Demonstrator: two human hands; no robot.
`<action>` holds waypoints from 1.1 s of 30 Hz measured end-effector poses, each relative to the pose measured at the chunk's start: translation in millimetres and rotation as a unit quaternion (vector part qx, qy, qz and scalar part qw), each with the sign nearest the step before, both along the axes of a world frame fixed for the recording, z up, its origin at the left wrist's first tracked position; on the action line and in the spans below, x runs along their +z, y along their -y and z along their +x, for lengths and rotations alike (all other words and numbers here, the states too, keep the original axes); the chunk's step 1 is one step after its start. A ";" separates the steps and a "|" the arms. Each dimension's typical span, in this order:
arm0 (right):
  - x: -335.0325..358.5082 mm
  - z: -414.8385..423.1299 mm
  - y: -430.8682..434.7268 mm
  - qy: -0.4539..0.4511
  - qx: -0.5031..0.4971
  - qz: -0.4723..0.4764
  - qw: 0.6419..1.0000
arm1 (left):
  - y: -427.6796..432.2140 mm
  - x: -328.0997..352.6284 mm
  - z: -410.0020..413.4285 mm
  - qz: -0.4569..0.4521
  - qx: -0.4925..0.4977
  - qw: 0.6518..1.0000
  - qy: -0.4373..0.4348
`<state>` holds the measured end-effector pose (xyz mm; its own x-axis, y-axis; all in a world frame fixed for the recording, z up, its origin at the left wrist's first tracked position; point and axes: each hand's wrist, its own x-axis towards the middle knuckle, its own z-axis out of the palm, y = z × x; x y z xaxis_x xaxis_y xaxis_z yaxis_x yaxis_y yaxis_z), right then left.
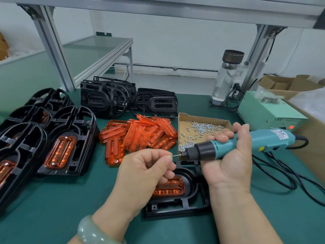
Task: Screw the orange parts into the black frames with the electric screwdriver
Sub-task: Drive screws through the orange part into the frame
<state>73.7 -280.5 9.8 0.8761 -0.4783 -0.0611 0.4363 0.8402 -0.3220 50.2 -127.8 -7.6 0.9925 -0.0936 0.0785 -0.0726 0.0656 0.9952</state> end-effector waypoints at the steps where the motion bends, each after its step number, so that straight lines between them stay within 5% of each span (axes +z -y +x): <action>1: 0.0 0.2 -0.3 0.000 0.001 -0.001 1.000 | 0.0 -0.1 0.0 0.003 0.004 1.000 0.004; 18: 4.0 -1.6 5.6 -0.021 -0.010 -0.019 1.000 | -17.1 0.5 7.3 0.112 0.028 0.992 0.057; 25: 2.2 -0.7 14.1 -0.053 -0.030 -0.113 0.992 | -29.2 -4.0 11.2 0.350 -0.006 0.929 0.124; 33: 0.1 -4.6 13.8 -0.038 -0.058 -0.270 0.960 | -18.5 -6.5 6.3 0.483 -0.101 0.856 0.157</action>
